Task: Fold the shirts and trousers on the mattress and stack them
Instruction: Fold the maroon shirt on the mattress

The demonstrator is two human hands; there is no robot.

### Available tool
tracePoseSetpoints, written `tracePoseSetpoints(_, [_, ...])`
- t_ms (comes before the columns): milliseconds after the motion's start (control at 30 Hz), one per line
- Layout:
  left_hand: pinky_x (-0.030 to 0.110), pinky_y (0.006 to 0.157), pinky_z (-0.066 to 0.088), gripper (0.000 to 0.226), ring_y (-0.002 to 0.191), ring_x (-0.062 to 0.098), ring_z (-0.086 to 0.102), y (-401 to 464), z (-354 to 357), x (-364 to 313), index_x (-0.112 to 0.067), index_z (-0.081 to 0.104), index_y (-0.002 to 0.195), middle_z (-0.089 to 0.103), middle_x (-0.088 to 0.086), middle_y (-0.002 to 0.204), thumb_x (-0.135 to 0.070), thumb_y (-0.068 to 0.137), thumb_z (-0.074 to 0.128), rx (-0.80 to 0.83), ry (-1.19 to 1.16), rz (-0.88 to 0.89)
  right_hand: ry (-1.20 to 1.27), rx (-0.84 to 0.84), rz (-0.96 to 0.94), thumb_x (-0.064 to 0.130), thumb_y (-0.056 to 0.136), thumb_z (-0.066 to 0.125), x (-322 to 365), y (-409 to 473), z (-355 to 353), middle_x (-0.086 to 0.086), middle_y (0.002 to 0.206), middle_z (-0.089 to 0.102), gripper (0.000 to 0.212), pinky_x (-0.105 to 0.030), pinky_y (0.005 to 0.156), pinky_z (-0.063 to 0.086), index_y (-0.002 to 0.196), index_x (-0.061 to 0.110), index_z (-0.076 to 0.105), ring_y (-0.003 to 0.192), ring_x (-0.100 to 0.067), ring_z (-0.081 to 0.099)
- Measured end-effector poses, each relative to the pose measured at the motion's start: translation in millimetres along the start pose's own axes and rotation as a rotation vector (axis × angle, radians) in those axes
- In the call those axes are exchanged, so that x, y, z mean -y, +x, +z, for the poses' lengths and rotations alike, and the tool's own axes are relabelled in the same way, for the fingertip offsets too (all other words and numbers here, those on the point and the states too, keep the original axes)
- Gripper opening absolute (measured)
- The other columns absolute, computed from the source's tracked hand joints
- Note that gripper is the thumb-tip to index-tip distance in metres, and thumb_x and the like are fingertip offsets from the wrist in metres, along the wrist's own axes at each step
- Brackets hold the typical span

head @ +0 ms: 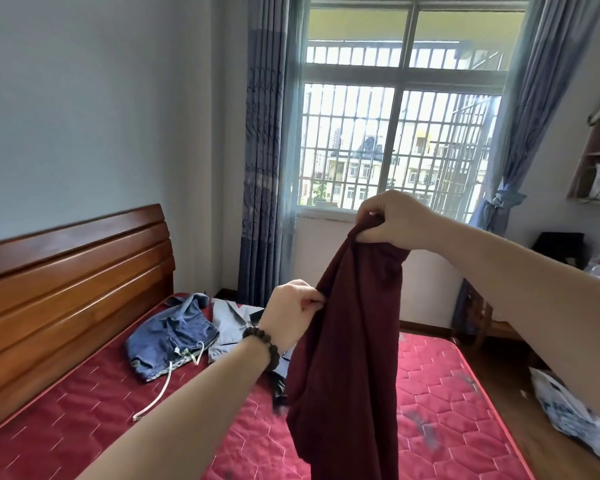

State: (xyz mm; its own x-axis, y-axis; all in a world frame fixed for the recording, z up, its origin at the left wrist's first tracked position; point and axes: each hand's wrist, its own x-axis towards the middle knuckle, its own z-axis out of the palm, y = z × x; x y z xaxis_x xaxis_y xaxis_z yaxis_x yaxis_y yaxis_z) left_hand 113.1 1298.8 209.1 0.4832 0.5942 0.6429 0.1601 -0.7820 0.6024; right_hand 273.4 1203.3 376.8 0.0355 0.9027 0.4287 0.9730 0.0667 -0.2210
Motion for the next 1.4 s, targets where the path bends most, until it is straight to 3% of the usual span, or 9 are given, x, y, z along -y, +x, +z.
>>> tracePoseSetpoints(200, [0.003,0.070,0.039,0.030,0.068,0.000,0.057,15.3,-18.0,-6.8,-0.015,0.078,0.079,0.062,-0.009,0.076,0.008,0.079,0.060,-0.171,0.014,-0.042,-0.047,-0.033,0.060,0.021,0.075,0.076,-17.5,-8.6,-12.7,0.003,0.075,0.063,0.008,-0.025,0.066,0.044,0.079,0.017,0.071,0.072,-0.012,0.056])
tracePoseSetpoints(367, [0.017,0.078,0.046,0.030,0.076,0.013,0.061,1.9,-9.8,-33.9,-0.012,0.077,0.076,0.065,0.000,0.082,0.006,0.077,0.053,-0.100,0.080,-0.021,-0.049,-0.113,0.127,0.022,0.073,0.076,-21.5,-6.8,-10.7,0.009,0.074,0.059,0.009,-0.021,0.060,0.039,0.076,0.017,0.070,0.069,-0.005,0.052])
tracePoseSetpoints(467, [0.030,0.075,0.051,0.018,0.074,0.016,0.061,-16.2,12.4,-51.6,-0.012,0.074,0.075,0.061,-0.001,0.082,-0.021,0.080,0.060,-0.040,0.153,-0.096,-0.082,-0.113,0.146,0.021,0.073,0.075,-16.5,-2.5,-6.0,0.013,0.074,0.053,0.010,-0.022,0.058,0.035,0.073,0.019,0.066,0.072,-0.008,0.048])
tracePoseSetpoints(567, [0.031,0.076,0.051,0.048,0.081,0.017,0.059,-26.7,33.2,-60.9,-0.013,0.070,0.077,0.057,0.000,0.086,-0.058,0.081,0.054,0.024,0.348,-0.169,-0.070,-0.097,0.179,0.021,0.073,0.074,-13.3,-0.2,-1.4,0.013,0.075,0.051,0.010,-0.026,0.061,0.035,0.072,0.019,0.065,0.081,-0.015,0.050])
tracePoseSetpoints(667, [0.034,0.081,0.052,0.062,0.089,0.020,0.057,-31.2,47.5,-63.5,-0.012,0.065,0.084,0.056,0.003,0.093,-0.072,0.078,0.049,0.042,0.496,-0.195,-0.066,-0.088,0.197,0.022,0.074,0.073,-12.4,-0.7,2.9,0.014,0.077,0.050,0.011,-0.026,0.067,0.036,0.070,0.022,0.063,0.090,-0.017,0.049])
tracePoseSetpoints(833, [0.037,0.089,0.047,0.047,0.101,0.026,0.055,-33.5,56.8,-50.1,-0.010,0.060,0.095,0.051,0.007,0.110,-0.055,0.081,0.056,0.044,0.550,-0.222,-0.060,-0.105,0.216,0.023,0.073,0.075,-18.4,-4.2,3.2,0.007,0.084,0.054,0.013,-0.026,0.065,0.035,0.068,0.025,0.063,0.090,-0.017,0.051])
tracePoseSetpoints(1000, [0.033,0.078,0.046,0.020,0.084,0.027,0.060,-30.7,41.1,-20.3,-0.004,0.067,0.083,0.058,0.006,0.093,-0.024,0.082,0.063,0.025,0.280,-0.114,-0.021,-0.099,0.185,0.024,0.073,0.078,-33.9,-13.4,-11.3,0.011,0.075,0.057,0.010,-0.022,0.058,0.037,0.076,0.019,0.070,0.073,-0.006,0.051])
tracePoseSetpoints(1300, [0.013,0.061,0.039,0.014,0.058,-0.002,0.055,6.2,-31.8,-2.2,-0.028,0.071,0.068,0.062,-0.022,0.061,-0.020,0.078,0.078,0.087,-0.024,0.020,-0.090,0.029,0.113,0.023,0.076,0.078,-53.8,-32.0,-34.7,0.007,0.084,0.065,0.010,-0.024,0.070,0.038,0.082,0.023,0.070,0.083,-0.011,0.058])
tracePoseSetpoints(1400, [0.008,0.061,0.040,0.016,0.059,-0.003,0.056,25.9,-55.2,-11.0,-0.032,0.068,0.064,0.064,-0.020,0.062,-0.027,0.074,0.081,-0.069,-0.052,0.045,-0.018,-0.128,0.050,0.019,0.076,0.077,-52.9,-35.5,-37.1,0.014,0.081,0.065,0.017,-0.019,0.072,0.039,0.074,0.032,0.067,0.083,-0.005,0.059])
